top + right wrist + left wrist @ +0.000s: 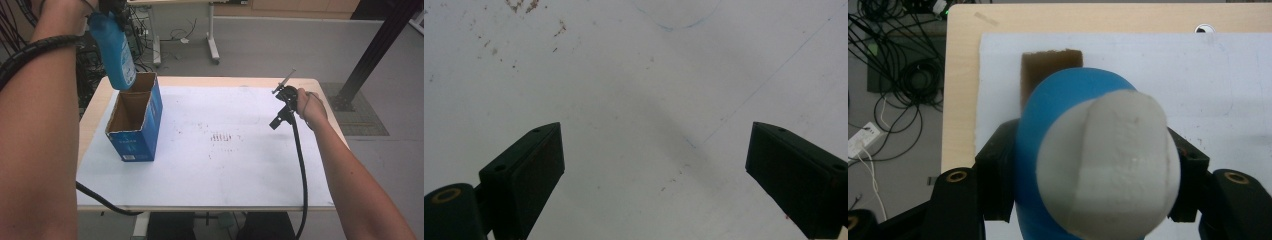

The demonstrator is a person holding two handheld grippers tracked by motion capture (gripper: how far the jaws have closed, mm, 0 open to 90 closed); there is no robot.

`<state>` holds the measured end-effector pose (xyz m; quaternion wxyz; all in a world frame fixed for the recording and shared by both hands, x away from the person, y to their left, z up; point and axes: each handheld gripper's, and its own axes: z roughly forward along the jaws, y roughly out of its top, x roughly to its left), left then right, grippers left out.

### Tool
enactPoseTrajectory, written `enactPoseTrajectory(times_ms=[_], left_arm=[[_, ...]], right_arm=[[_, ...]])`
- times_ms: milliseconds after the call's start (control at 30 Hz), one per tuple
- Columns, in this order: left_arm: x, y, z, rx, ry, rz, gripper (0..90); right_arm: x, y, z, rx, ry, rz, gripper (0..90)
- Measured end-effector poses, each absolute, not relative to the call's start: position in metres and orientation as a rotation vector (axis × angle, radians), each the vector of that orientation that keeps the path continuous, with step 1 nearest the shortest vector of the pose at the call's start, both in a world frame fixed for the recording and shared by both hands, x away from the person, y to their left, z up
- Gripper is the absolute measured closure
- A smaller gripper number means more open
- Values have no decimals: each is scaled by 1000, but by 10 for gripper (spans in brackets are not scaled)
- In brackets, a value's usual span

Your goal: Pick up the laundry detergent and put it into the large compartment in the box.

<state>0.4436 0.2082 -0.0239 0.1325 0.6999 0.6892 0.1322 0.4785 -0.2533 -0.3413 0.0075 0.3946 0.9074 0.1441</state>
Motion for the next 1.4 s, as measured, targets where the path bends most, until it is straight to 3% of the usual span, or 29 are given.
enactPoseTrajectory(times_ms=[1400], left_arm=[[454,228,-133,2093,2039,231,378]], right_arm=[[477,-255,-342,1252,2831,457,82]])
